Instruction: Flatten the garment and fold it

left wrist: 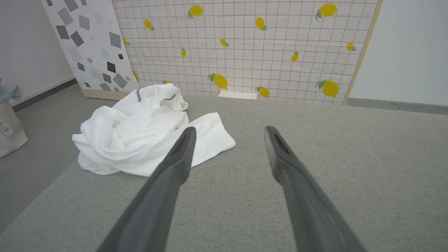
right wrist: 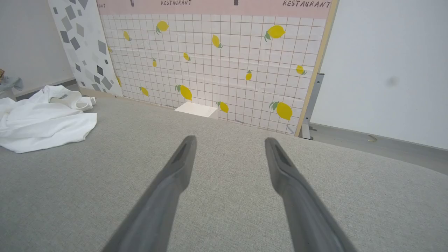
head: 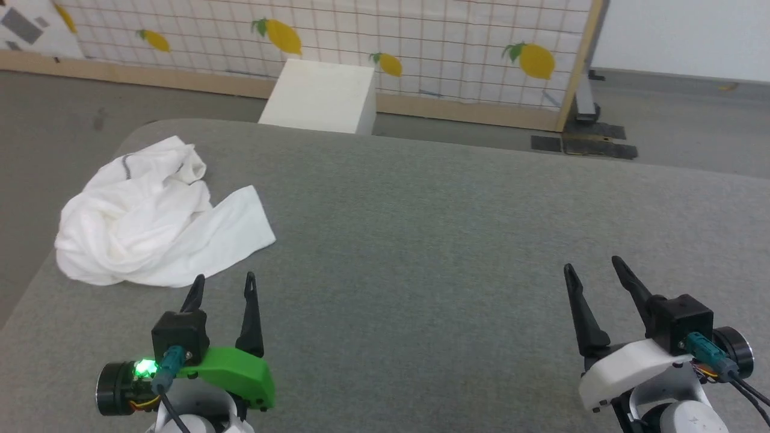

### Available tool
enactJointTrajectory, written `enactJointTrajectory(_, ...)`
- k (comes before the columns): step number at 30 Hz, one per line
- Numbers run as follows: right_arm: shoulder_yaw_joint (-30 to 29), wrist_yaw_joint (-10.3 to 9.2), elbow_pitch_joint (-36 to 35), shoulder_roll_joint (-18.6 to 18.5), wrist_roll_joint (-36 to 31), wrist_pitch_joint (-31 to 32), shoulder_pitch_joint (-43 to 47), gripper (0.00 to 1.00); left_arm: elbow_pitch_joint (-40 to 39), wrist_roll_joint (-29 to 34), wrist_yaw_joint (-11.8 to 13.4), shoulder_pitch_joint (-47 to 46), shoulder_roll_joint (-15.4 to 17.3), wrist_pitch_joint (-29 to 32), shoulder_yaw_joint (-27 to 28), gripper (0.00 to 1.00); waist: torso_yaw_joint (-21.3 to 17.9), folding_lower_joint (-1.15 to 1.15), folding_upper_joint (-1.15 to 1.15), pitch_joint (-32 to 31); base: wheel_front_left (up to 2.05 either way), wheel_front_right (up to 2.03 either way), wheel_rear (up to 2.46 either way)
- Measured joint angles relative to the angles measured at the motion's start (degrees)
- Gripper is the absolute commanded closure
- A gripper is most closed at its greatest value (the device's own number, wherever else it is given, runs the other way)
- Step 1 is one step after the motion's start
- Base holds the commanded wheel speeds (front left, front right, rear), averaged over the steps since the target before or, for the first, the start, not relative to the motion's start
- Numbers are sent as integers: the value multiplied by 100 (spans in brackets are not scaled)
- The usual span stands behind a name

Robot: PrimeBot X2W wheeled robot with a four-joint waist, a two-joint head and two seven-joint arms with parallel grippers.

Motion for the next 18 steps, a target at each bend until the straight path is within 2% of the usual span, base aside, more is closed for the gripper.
enactJointTrajectory(18,68,0,125,1,100,-119,-2,0,26,-163,149,5,10,-224,-16,0,617,0,0,-27,-9,-9,-9)
